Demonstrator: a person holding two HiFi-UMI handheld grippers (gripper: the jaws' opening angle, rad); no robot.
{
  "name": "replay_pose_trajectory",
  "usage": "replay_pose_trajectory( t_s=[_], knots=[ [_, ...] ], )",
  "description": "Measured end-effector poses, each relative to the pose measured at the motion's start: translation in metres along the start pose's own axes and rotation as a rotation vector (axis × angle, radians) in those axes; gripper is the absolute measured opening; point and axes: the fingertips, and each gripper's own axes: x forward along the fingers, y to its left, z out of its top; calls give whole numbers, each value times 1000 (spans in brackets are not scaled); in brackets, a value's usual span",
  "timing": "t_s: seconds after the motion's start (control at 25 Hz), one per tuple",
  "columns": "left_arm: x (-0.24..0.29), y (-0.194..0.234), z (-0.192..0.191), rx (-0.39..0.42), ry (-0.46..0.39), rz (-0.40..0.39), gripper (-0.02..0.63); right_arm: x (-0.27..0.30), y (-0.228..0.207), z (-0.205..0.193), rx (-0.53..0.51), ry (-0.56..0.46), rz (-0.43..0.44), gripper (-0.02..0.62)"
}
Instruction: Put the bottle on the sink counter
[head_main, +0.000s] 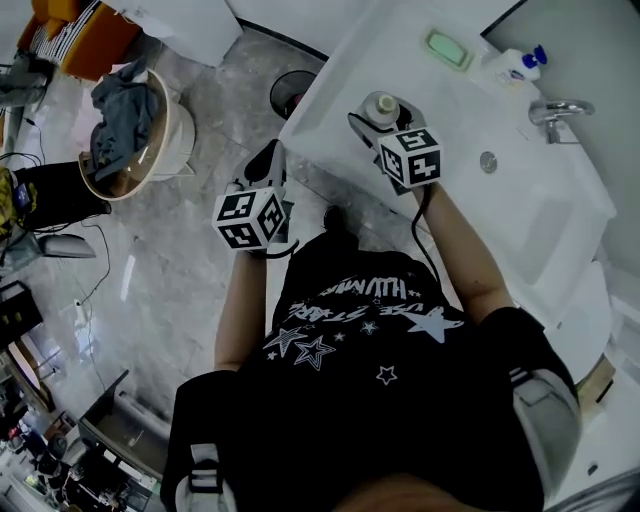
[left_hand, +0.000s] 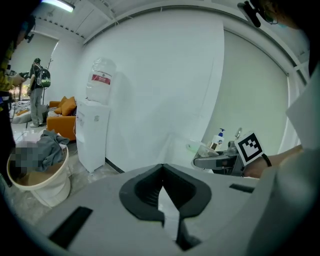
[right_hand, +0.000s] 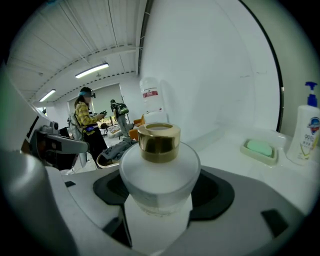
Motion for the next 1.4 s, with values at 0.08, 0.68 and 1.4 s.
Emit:
replay_pose_trajectory(
  t_s=[0.08, 0.68, 1.4],
  knots=[
    [8, 8, 2, -2, 10, -8, 7, 14, -2, 2, -10, 7, -9, 322],
    [40, 43, 5, -39, 35, -8, 7, 74, -19, 1, -70, 46, -51, 322],
    [46, 40, 2, -49, 48, -20, 7, 91, -16, -3, -127, 62, -50, 322]
  ],
)
